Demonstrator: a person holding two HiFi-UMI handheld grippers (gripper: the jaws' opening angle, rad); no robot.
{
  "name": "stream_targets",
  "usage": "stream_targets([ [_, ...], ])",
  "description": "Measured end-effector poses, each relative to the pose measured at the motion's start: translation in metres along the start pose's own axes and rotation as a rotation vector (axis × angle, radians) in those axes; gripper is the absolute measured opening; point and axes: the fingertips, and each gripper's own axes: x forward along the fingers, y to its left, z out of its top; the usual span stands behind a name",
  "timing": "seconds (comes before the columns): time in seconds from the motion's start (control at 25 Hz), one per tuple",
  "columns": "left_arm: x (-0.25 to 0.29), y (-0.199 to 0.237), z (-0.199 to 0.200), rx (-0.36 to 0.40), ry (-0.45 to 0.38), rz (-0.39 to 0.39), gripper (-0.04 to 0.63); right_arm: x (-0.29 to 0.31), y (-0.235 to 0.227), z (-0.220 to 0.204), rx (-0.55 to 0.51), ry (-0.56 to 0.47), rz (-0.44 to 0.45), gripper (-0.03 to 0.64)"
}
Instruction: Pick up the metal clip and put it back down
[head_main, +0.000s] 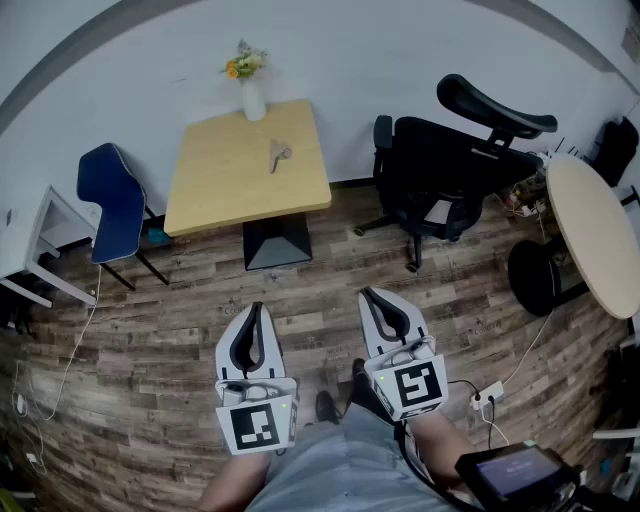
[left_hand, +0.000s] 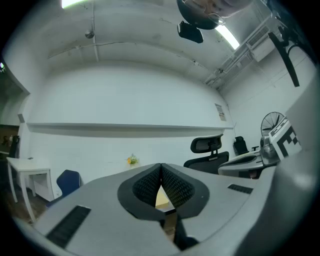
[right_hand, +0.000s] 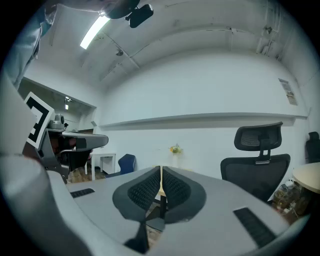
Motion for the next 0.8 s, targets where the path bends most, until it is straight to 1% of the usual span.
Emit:
stream_targets([
  [0.32,0.021,-0.02,-0.01,-0.003,0.019,-0.009,0.017,0.004,-0.03,-0.01,0.006,-0.001,-0.01,0.051],
  [0.48,0.04,-0.035,-0.02,-0.005,0.046,-0.018,0.017,0.009,-0.053,-0.017,0.072,-0.014,-0.002,0.052],
  [0.6,0.06,-0.047,-0.024,0.005,0.059,-0.015,0.017,0.019,-0.074,-0.026,0.099,0.005,0.015,0.054],
  [0.8,0.111,-0.069,-0.031,0.018,0.073,0.01,0.017,0.05,-0.12,-0.038,0.092,0.037,0.06,0.054],
])
